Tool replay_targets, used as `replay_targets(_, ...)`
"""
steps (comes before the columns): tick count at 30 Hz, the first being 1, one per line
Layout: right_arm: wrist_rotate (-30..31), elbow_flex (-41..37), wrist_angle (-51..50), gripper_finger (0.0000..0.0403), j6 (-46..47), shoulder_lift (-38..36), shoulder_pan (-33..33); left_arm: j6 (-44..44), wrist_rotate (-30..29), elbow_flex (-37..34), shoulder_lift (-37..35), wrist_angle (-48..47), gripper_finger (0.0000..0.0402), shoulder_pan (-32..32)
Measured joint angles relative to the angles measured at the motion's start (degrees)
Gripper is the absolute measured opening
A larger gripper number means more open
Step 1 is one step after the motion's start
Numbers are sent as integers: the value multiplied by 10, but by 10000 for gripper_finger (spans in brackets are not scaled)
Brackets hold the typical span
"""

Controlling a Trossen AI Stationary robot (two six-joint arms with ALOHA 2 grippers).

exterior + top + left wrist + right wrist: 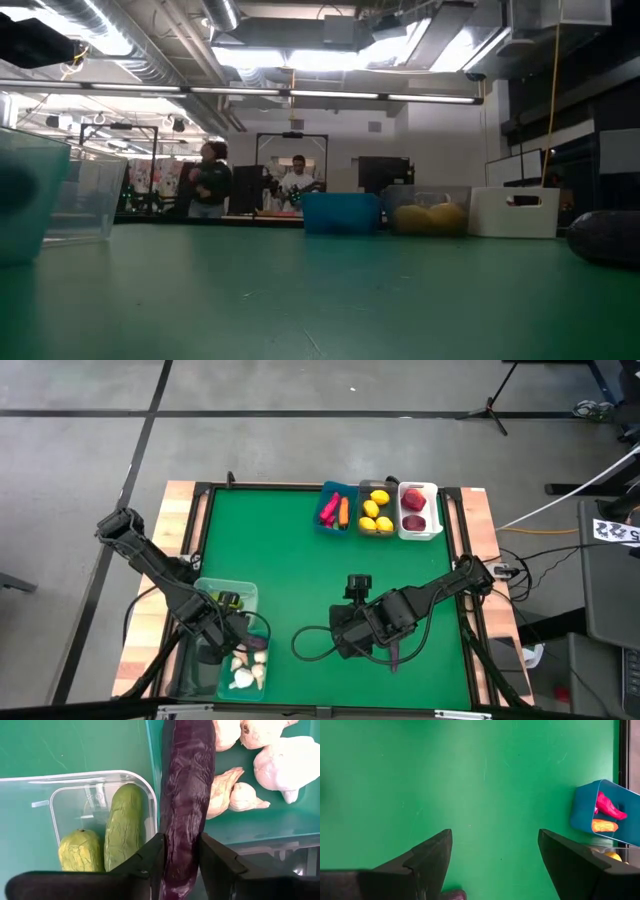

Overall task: Sort produce into baskets
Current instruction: Put the violet eggplant into the bottom black bin

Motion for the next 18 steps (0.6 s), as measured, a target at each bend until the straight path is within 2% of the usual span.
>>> replay_targets(11,0,0,0,295,0,0,0,-12,22,0,-3,-3,101,0)
replay_targets(18,0,0,0,295,0,0,0,-36,30,0,-42,-7,102,0)
